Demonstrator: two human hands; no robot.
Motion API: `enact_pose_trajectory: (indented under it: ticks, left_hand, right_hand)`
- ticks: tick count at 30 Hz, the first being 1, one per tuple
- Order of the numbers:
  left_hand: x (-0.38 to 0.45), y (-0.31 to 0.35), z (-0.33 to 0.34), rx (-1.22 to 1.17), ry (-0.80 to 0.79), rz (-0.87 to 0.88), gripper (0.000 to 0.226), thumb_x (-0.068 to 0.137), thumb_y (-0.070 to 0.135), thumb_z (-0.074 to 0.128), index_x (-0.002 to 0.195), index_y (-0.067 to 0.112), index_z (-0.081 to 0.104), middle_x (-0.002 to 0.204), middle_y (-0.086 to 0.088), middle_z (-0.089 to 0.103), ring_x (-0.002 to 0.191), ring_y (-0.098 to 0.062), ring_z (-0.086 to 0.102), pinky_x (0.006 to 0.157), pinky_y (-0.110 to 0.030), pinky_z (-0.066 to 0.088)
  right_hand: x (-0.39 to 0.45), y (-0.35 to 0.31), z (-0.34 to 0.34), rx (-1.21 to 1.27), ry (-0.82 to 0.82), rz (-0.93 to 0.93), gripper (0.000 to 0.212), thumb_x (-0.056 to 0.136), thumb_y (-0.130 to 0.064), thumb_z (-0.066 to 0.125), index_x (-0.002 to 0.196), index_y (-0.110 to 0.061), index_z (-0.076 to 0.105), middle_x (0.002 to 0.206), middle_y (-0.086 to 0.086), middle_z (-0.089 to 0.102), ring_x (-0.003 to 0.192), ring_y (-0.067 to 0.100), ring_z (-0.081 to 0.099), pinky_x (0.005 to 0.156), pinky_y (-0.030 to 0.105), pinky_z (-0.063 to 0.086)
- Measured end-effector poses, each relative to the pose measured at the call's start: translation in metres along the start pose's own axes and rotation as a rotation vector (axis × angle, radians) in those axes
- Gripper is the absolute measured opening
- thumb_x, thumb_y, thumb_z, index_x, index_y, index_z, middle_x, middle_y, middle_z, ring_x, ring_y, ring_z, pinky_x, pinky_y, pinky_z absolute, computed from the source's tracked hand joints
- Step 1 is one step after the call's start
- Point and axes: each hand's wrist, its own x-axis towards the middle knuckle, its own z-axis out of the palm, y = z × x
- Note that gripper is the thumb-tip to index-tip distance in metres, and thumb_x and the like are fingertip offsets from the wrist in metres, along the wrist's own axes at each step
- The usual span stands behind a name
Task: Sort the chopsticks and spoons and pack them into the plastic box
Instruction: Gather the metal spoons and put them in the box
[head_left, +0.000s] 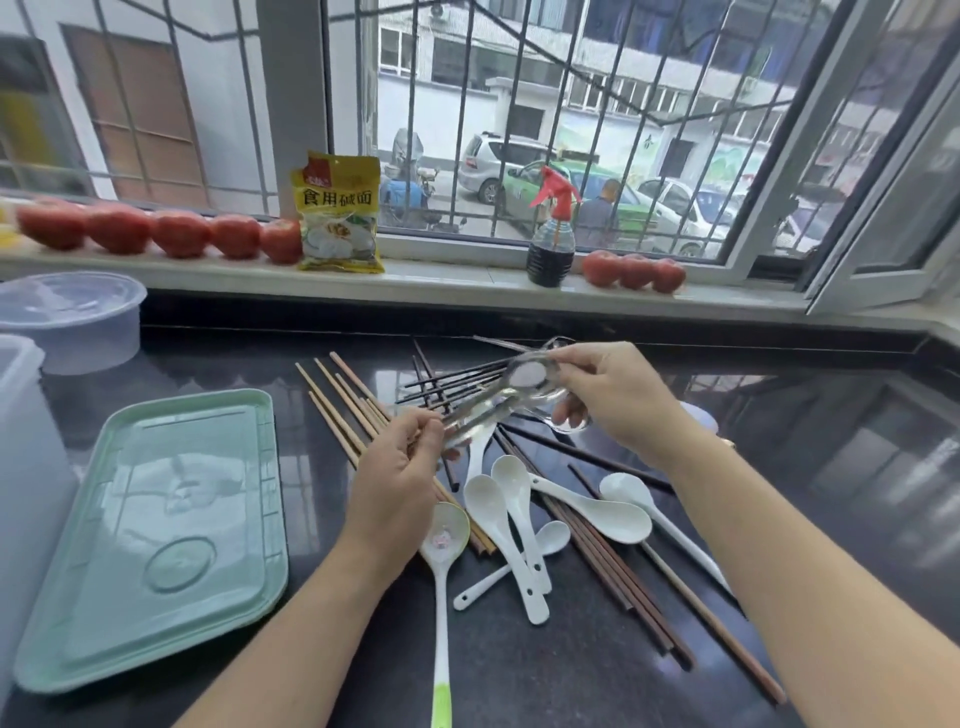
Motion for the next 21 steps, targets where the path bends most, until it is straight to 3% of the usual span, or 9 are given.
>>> enact_pose_trajectory:
  ticks: [3, 6, 8, 11, 14, 17, 19, 21]
  left_hand:
    - [-0.003, 0.003, 0.001, -0.05, -0.032, 0.002, 0.022, 0.109, 0.019, 0.047, 0.098, 0.019, 0.066, 0.085, -0.003, 0.076, 0.07, -0.019, 0.07, 0.065, -0.034, 0.055]
    - [0.0, 0.0, -0.001, -0.031, -0.021, -0.001, 0.023, 0.109, 0.019, 0.047, 0.106, 0.019, 0.07, 0.066, 0.006, 0.066, 0.056, -0.011, 0.056, 0.057, -0.029, 0.047]
    - [0.001, -0.003, 0.0, 0.003, -0.02, -0.005, 0.023, 0.108, 0.021, 0.049, 0.113, 0.016, 0.072, 0.062, 0.013, 0.064, 0.06, -0.004, 0.054, 0.064, -0.029, 0.047]
    - [-0.001, 0.001, -0.001, 0.038, -0.015, 0.001, 0.024, 0.107, 0.022, 0.051, 0.119, 0.018, 0.072, 0.078, 0.007, 0.072, 0.079, -0.005, 0.065, 0.079, -0.02, 0.052]
    - [-0.002, 0.004, -0.001, 0.08, -0.002, 0.044, 0.027, 0.107, 0.019, 0.052, 0.126, 0.017, 0.071, 0.093, -0.008, 0.076, 0.079, 0.003, 0.064, 0.075, -0.005, 0.047]
    - [-0.002, 0.003, -0.001, 0.077, -0.018, 0.079, 0.021, 0.105, 0.016, 0.057, 0.117, 0.02, 0.073, 0.088, -0.017, 0.074, 0.064, -0.004, 0.055, 0.061, -0.013, 0.045]
    - [-0.003, 0.001, 0.001, 0.075, -0.044, 0.092, 0.014, 0.102, 0.015, 0.062, 0.108, 0.019, 0.075, 0.076, -0.01, 0.07, 0.055, -0.002, 0.051, 0.052, -0.015, 0.041]
    - [-0.004, 0.0, 0.002, 0.078, -0.05, 0.092, 0.012, 0.1, 0.015, 0.066, 0.106, 0.019, 0.075, 0.073, 0.001, 0.07, 0.056, -0.001, 0.056, 0.055, -0.014, 0.043]
  right_hand:
    - [-0.001, -0.005, 0.002, 0.069, 0.017, 0.024, 0.027, 0.101, -0.002, 0.05, 0.11, -0.011, 0.073, 0.07, 0.013, 0.071, 0.055, 0.018, 0.067, 0.052, 0.025, 0.051]
    - [-0.007, -0.01, 0.004, 0.273, 0.004, 0.09, 0.029, 0.103, 0.0, 0.044, 0.102, -0.012, 0.07, 0.071, 0.017, 0.068, 0.057, 0.02, 0.067, 0.055, 0.028, 0.055]
    - [-0.008, -0.011, 0.007, 0.379, 0.013, 0.125, 0.032, 0.104, 0.002, 0.039, 0.099, -0.01, 0.068, 0.078, 0.021, 0.067, 0.06, 0.023, 0.069, 0.056, 0.029, 0.057]
    - [-0.008, -0.01, 0.01, 0.444, 0.014, 0.152, 0.03, 0.107, -0.008, 0.038, 0.103, -0.005, 0.068, 0.088, 0.024, 0.071, 0.066, 0.028, 0.072, 0.059, 0.029, 0.059]
    - [-0.009, -0.011, 0.01, 0.41, -0.006, 0.119, 0.03, 0.106, -0.022, 0.05, 0.105, 0.001, 0.071, 0.094, 0.02, 0.076, 0.07, 0.026, 0.073, 0.061, 0.027, 0.059]
    - [-0.011, -0.008, 0.013, 0.304, 0.047, 0.033, 0.014, 0.098, -0.01, 0.064, 0.107, -0.001, 0.071, 0.089, 0.011, 0.078, 0.064, 0.021, 0.073, 0.06, 0.026, 0.059]
    - [-0.009, -0.005, 0.016, 0.242, 0.107, 0.004, 0.009, 0.095, -0.008, 0.069, 0.103, -0.004, 0.071, 0.08, 0.008, 0.077, 0.058, 0.02, 0.071, 0.057, 0.026, 0.057]
    - [-0.008, -0.003, 0.017, 0.173, 0.155, -0.019, 0.005, 0.094, -0.01, 0.07, 0.099, -0.009, 0.072, 0.074, 0.009, 0.075, 0.056, 0.021, 0.07, 0.055, 0.026, 0.057]
